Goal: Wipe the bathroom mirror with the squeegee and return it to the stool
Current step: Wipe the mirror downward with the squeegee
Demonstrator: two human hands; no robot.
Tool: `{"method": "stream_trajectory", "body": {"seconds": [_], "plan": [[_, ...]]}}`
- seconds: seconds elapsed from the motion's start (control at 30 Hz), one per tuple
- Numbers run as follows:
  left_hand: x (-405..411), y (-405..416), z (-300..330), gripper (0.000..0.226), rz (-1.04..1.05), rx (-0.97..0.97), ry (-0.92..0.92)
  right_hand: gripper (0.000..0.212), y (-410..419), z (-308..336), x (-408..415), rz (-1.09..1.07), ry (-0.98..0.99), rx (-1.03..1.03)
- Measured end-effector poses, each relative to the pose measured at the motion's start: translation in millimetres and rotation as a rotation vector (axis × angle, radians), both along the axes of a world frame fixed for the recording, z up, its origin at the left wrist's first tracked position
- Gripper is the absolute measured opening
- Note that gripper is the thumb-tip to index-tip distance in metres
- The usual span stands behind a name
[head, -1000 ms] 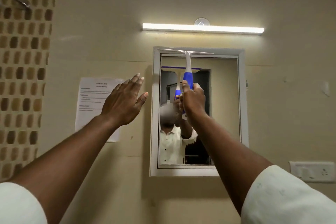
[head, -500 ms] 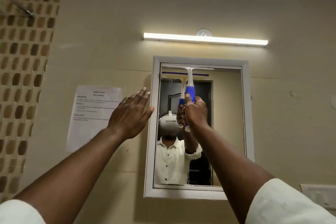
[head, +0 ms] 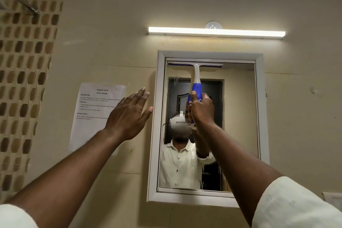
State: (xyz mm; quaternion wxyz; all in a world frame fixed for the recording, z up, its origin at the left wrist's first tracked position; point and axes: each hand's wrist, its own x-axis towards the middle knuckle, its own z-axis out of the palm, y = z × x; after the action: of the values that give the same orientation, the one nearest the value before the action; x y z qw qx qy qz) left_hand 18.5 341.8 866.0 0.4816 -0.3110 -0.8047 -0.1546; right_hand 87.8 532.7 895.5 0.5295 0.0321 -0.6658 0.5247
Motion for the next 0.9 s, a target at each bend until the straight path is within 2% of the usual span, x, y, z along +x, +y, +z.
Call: {"method": "stream_trajectory", "body": {"seconds": [0.37,0.57,0.9], "plan": [[-0.5,0.0,3.3,0.059,0.014,0.013,0.01,0.035,2.7,4.8,-3.3,0.088,-0.009,-0.004],[2.7,4.2,9.0,0.061,0.007,0.015,0.024,0.026,0.1,4.8,0.2,0.189,-0.004,-0.056],[7.1,2.5,10.2,0.061,0.0,-0.003,0.033,0.026,-4.7,11.5,4.9,0.223,-0.036,-0.114]]}}
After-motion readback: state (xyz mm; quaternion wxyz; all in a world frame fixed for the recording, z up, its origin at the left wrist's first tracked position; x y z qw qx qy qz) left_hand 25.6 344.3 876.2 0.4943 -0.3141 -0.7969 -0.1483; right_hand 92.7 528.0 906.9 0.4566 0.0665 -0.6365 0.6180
